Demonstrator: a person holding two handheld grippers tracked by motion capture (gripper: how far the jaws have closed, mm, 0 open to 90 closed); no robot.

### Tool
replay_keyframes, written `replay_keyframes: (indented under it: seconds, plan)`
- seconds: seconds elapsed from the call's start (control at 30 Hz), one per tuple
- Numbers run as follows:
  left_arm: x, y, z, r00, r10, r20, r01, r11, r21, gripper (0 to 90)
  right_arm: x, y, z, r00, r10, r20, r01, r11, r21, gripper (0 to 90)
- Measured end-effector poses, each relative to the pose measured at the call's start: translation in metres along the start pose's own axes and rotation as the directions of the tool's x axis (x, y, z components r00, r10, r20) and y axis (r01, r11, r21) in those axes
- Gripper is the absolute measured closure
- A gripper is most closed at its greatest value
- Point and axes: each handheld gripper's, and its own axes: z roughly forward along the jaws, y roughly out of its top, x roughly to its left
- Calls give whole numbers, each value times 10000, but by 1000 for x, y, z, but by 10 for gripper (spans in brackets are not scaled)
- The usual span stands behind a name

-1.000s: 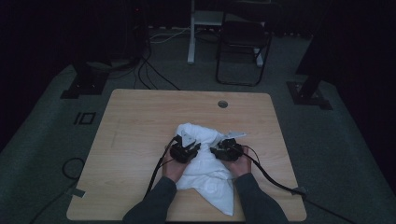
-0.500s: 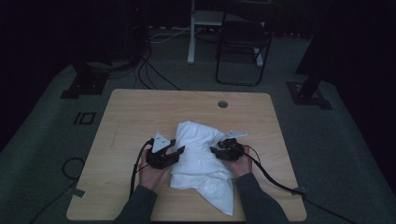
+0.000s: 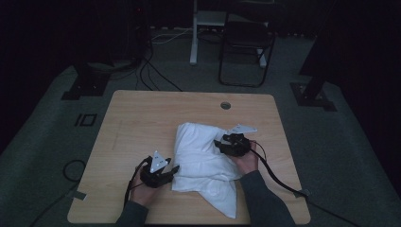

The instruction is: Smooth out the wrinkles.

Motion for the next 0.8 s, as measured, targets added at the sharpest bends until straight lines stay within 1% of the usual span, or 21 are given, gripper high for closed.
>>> replay_keyframes:
  seconds: [0.03, 0.07, 0.1, 0.13, 0.17, 0.2, 0.23, 0.27, 0.3, 0.4, 0.43, 0.53, 0.57, 0.6, 0.63, 0.67, 0.7, 0.73, 0.77, 0.8]
  plan:
    - [1, 0, 4, 9999, 112, -109, -112, 9999, 22, 539, -1, 3, 0, 10000, 11, 57, -11, 10000, -34, 468]
    - [1, 0, 4, 9999, 112, -109, -112, 9999, 22, 539, -1, 3, 0, 10000, 11, 57, -11, 10000, -34, 468]
    - [1, 0, 8, 9995, 266, -159, -265, 9996, 63, 539, -3, 8, 0, 9999, 25, 144, -24, 10000, -88, 445]
    - [1, 0, 8, 9995, 266, -159, -265, 9996, 63, 540, -3, 8, 0, 9999, 25, 144, -24, 10000, -88, 445]
    - [1, -1, 11, 9987, 463, -222, -460, 9989, 114, 548, -4, 13, 2, 9997, -133, 216, 135, 9999, -102, 426]
    - [1, -1, 11, 9987, 463, -222, -460, 9989, 114, 564, -4, 13, 2, 9997, -133, 216, 135, 9999, -102, 426]
    - [-1, -1, 13, 9976, 642, -243, -639, 9979, 136, 592, -7, 17, 4, 9994, -99, 344, 101, 9999, -79, 405]
    - [-1, -1, 13, 9976, 642, -243, -639, 9979, 136, 640, -7, 17, 4, 9994, -99, 344, 101, 9999, -79, 405]
    - [-2, 0, 13, 9958, 838, -379, -831, 9963, 199, 674, -10, 20, 6, 9992, -4, 395, 10, 9999, -164, 391]
    - [-2, 1, 12, 9955, 851, -409, -842, 9962, 221, 733, -13, 22, 7, 9992, 27, 400, -17, 9996, -267, 370]
    - [-1, 1, 12, 9952, 845, -487, -837, 9963, 185, 758, -15, 25, 7, 9996, 78, 283, -68, 9993, -359, 354]
    - [1, 1, 11, 9943, 900, -578, -888, 9958, 233, 822, -20, 28, 8, 9999, 150, 73, -146, 9987, -498, 342]
    - [2, 1, 11, 9947, 839, -588, -826, 9963, 242, 834, -22, 29, 9, 9998, 170, -38, -171, 9985, -524, 336]
    - [2, 1, 11, 9947, 839, -588, -826, 9963, 242, 844, -22, 29, 9, 9998, 170, -38, -171, 9985, -524, 336]
    - [2, 1, 12, 9940, 883, -638, -870, 9960, 224, 844, -24, 29, 11, 9997, 191, -148, -198, 9986, -492, 333]
    - [3, 1, 12, 9933, 903, -727, -892, 9958, 187, 865, -27, 28, 18, 9981, 257, -564, -276, 9991, -314, 333]
    - [2, 1, 11, 9924, 913, -825, -907, 9958, 117, 872, -28, 26, 21, 9967, 281, -767, -297, 9994, -189, 366]
    - [2, 1, 11, 9924, 913, -825, -907, 9958, 117, 876, -28, 26, 21, 9967, 281, -767, -297, 9994, -189, 366]
    - [1, 1, 10, 9915, 962, -879, -960, 9954, 67, 876, -29, 25, 24, 9957, 285, -882, -296, 9995, -103, 395]
    - [-1, -1, 7, 9892, 1102, -971, -1102, 9939, 60, 880, -29, 23, 26, 9937, 244, -1093, -251, 9997, -49, 501]
